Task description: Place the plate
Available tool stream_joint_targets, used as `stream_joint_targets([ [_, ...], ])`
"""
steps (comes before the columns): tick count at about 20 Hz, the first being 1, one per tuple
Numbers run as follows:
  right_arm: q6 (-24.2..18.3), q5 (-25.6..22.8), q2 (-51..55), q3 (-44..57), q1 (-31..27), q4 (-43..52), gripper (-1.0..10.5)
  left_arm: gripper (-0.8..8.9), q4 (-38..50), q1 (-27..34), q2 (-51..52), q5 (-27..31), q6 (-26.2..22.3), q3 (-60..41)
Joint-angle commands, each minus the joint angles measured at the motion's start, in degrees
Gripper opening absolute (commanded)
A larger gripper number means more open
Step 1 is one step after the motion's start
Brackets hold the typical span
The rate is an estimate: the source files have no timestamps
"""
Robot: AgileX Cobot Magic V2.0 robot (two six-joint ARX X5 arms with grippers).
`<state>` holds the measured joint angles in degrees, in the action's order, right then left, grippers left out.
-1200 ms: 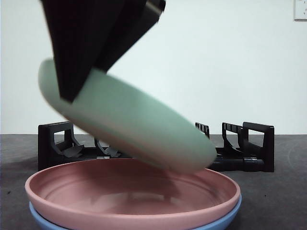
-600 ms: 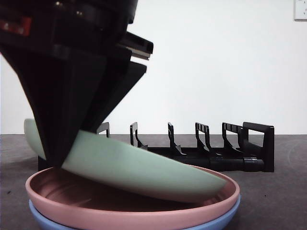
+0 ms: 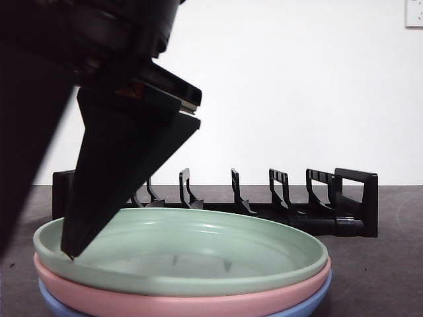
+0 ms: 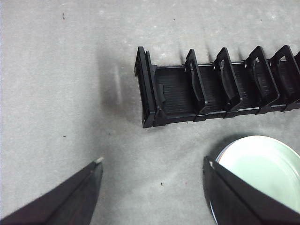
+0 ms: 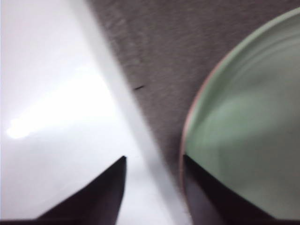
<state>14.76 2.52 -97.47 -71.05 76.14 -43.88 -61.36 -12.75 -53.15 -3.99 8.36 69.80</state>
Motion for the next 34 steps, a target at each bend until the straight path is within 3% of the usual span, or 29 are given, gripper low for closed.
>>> stream_joint_targets([
  [1,0.66,0.46,1.64,-2.01,0.57,1.07,2.5,3.44,0.57,0.00,-0.39,0.02,-0.39,1.03],
  [4,-3.30,0.42,8.07,-2.01,-2.40,0.96,2.5,3.44,0.57,0.00,-0.39,0.04,-0.39,1.03],
  [7,-5.31,-1.38,15.15,-2.01,-10.73,-0.85,2.5,3.44,0.57,0.00,-0.39,0.02,-0.39,1.03],
  [13,-10.93,-2.25,23.58,-2.01,-37.68,-1.62,2.5,3.44,0.52,0.00,-0.39,0.04,-0.39,1.03],
  [17,-11.15,2.62,23.78,-2.01,-50.31,-1.90,2.5,3.44,0.50,0.00,-0.39,0.02,-0.37,1.03],
  [19,-11.15,5.18,23.78,-2.01,-51.95,-1.51,2.1,3.18,0.59,0.00,-0.39,0.00,-0.39,1.03],
  [20,-11.15,5.07,23.78,-2.01,-52.02,-1.20,0.2,1.29,0.63,0.00,-0.39,-0.09,-0.42,1.03],
  [21,-11.32,4.96,23.78,-2.01,-52.02,-0.59,0.3,0.31,0.44,0.00,-0.39,-0.33,-0.37,1.03],
  [22,-11.34,4.98,23.78,-2.01,-52.00,0.50,0.2,0.07,0.55,-0.02,-0.39,-0.39,-0.46,1.03],
  [26,-10.95,9.53,23.78,-2.01,-51.58,2.25,0.2,0.07,0.57,-0.02,-0.17,-0.39,-0.37,1.03],
  [34,-10.95,9.49,23.78,-2.01,-51.58,6.01,0.2,0.07,0.83,0.00,-0.35,-0.33,-0.52,0.98],
])
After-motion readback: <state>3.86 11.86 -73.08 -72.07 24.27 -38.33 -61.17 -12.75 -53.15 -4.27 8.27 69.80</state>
